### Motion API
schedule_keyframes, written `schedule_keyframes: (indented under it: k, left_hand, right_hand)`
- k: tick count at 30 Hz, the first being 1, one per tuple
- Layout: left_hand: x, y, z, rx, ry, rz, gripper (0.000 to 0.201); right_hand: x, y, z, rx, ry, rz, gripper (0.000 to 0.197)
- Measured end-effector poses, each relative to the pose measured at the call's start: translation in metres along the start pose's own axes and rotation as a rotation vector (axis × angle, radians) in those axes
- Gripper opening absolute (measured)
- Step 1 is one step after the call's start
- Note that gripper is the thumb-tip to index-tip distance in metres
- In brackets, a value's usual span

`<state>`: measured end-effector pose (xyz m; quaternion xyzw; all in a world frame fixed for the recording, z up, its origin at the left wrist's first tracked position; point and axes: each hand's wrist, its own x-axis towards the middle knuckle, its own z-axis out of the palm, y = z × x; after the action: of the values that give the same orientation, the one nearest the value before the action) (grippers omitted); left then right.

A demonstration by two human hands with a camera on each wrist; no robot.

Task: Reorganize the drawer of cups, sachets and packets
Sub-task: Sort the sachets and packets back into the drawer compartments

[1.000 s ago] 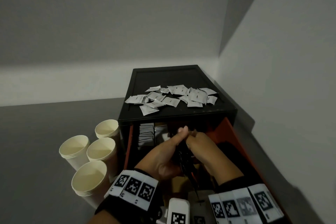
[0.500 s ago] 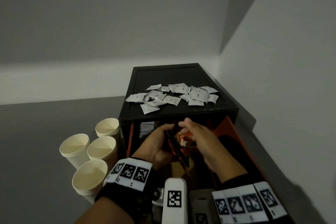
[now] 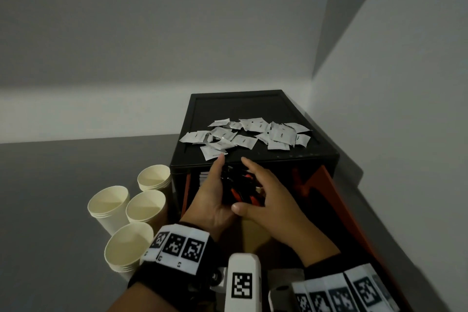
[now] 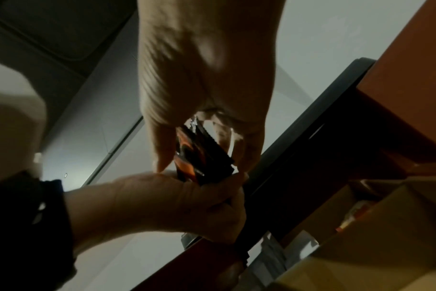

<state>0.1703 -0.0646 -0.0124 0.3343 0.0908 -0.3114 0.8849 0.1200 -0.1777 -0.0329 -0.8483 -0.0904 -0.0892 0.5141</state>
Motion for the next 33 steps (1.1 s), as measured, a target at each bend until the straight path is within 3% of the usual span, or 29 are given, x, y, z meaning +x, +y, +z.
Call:
schedule_keyframes:
  k: [5,9,12,16,20,23,28,33]
  left_hand:
    - [0.001,-0.005,-0.006,0.064,-0.091,0.013,0.052]
    - [0.001,-0.009,-0.006,0.172,-0.117,0.068,0.040]
    - [0.001,-0.011,-0.003,0.171,-0.086,0.092,0.028]
    - [0.001,-0.012,0.000,0.180,-0.032,0.125,0.024]
    - [-0.002,-0.014,0.004,0.250,0.025,0.150,0.019]
    - [-0.003,-0.012,0.006,0.269,0.093,0.159,0.019]
    - [-0.003,-0.010,0.007,0.324,0.085,0.173,0.024]
    - [0.001,-0.010,0.007,0.333,0.104,0.195,0.013]
  right_hand:
    - [0.000,0.001,-0.001,0.004,0.084,0.033,0.085]
    - [-0.001,-0.001,0.000,-0.013,0.221,0.072,0.106]
    - [-0.002,-0.001,0.000,-0.009,0.352,0.067,0.111]
    - [-0.004,0.001,0.001,0.025,0.399,0.039,0.096]
    - [-0.002,0.003,0.006,-0.043,0.387,-0.008,0.067]
    - [0.000,0.002,0.009,-0.057,0.360,0.004,0.063]
    - [0.001,0.003,0.011,-0.080,0.316,0.015,0.052]
    - [0.002,0.001,0.012,-0.067,0.326,0.033,0.051]
